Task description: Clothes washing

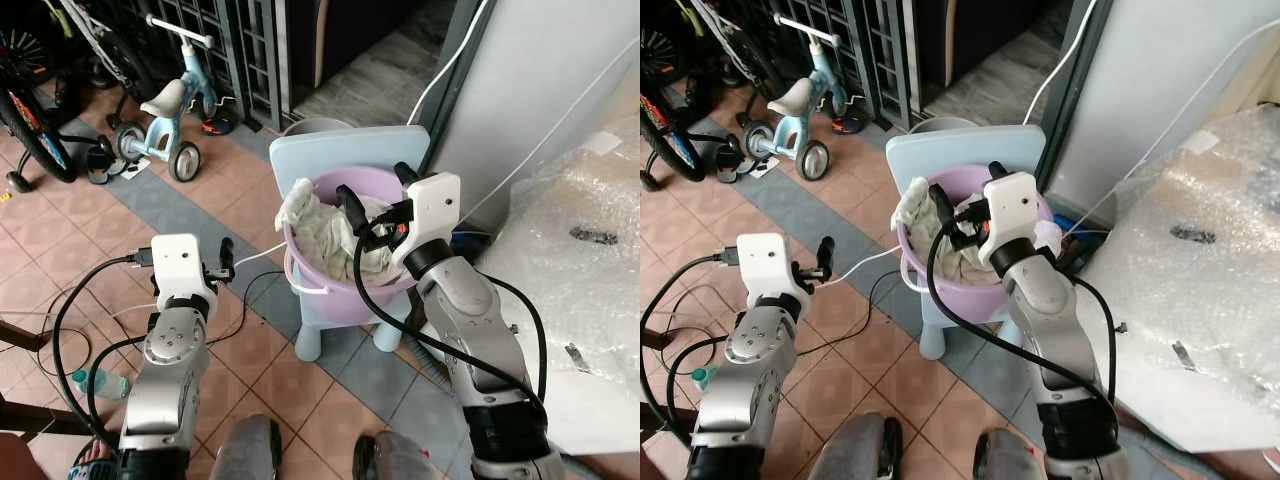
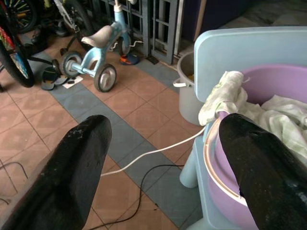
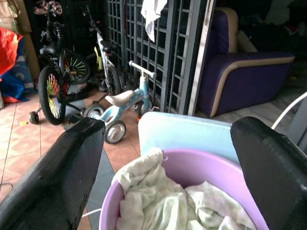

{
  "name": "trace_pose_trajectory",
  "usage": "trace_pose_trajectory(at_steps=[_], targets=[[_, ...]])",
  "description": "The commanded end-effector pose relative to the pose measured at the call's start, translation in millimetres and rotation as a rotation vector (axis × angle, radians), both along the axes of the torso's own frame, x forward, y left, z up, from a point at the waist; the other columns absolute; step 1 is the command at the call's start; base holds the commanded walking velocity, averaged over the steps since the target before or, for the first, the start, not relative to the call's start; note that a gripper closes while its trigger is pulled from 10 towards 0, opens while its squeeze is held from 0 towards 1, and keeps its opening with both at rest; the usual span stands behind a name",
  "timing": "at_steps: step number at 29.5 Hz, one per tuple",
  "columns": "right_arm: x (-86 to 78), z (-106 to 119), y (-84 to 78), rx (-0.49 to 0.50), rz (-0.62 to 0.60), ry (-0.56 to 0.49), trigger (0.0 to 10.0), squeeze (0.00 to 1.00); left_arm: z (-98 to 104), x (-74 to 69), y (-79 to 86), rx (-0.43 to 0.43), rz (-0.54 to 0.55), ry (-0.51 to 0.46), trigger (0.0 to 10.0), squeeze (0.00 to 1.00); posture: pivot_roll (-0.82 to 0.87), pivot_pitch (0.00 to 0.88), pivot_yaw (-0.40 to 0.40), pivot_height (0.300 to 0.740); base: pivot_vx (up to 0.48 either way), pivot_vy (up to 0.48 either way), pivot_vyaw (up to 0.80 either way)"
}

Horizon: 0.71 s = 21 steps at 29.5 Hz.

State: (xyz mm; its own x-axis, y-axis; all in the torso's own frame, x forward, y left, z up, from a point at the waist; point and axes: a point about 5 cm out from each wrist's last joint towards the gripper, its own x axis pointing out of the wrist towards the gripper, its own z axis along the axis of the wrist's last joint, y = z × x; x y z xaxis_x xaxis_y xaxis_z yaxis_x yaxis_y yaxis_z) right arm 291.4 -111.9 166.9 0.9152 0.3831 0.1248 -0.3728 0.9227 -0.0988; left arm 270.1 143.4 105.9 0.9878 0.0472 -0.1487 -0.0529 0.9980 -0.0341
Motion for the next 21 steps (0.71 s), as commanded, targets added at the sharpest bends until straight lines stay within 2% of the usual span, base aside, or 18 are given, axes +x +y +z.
trace_pose_trajectory(at_steps=[1, 8, 9, 11, 16, 21], targets=[[-0.2, -0.6, -0.7, -0.005, 0.004, 0.009, 10.0, 0.0, 2.3, -1.0, -0.3, 0.007, -0.004, -0.016, 10.0, 0.0, 0.03, 0.141, 0.001, 0.74, 0.469, 0.0, 0.0], [-0.7, -7.8, -1.2, -0.035, 0.024, 0.051, 10.0, 0.0, -1.1, -2.2, 1.0, -0.006, 0.008, 0.003, 10.0, 0.0, 0.02, 0.148, 0.006, 0.74, 0.458, 0.0, 0.0], [-1.0, -10.7, -0.6, -0.047, 0.03, 0.068, 10.0, 0.0, -1.6, -2.2, 1.3, -0.005, 0.01, 0.006, 10.0, 0.0, 0.02, 0.149, 0.007, 0.74, 0.458, 0.0, 0.0], [-7.8, -31.0, 5.2, -0.135, 0.098, 0.162, 10.0, 0.0, -2.5, -2.2, 1.0, -0.005, 0.011, 0.013, 10.0, 0.0, 0.02, 0.151, 0.007, 0.74, 0.45, 0.0, 0.0], [-13.2, -37.5, 8.6, -0.177, 0.127, 0.174, 10.0, 0.0, -3.4, -2.2, 0.2, -0.003, 0.007, 0.022, 10.0, 0.0, 0.02, 0.154, 0.007, 0.74, 0.435, 0.0, 0.2], [-11.5, -50.7, 2.8, -0.205, 0.075, 0.24, 10.0, 0.0, -5.5, -2.6, -0.1, 0.004, 0.015, 0.04, 10.0, 0.0, 0.02, 0.154, 0.006, 0.74, 0.0, 0.0, 0.46]])
